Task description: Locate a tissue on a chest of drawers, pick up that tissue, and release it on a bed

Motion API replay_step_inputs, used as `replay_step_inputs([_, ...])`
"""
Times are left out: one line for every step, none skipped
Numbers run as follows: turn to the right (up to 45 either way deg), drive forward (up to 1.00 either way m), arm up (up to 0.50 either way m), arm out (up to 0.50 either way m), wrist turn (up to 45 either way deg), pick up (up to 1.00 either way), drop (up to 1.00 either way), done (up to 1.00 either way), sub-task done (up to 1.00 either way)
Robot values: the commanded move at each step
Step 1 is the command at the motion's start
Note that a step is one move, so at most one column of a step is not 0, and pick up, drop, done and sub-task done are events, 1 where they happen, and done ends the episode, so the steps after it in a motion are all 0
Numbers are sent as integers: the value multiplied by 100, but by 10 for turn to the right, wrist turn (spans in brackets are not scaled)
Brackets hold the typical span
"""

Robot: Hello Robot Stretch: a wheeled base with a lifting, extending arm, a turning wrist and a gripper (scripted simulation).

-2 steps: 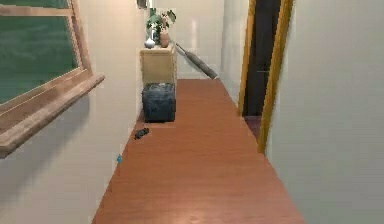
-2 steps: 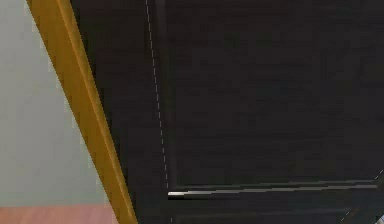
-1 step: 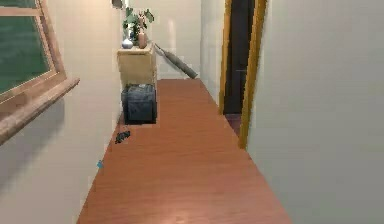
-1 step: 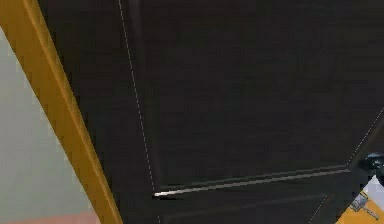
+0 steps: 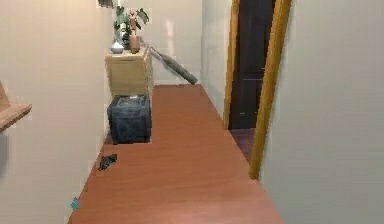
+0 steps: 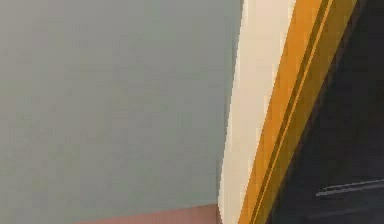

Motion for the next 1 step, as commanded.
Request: replay_step_inputs([450, 0, 0, 0, 0, 0, 0, 0, 0])
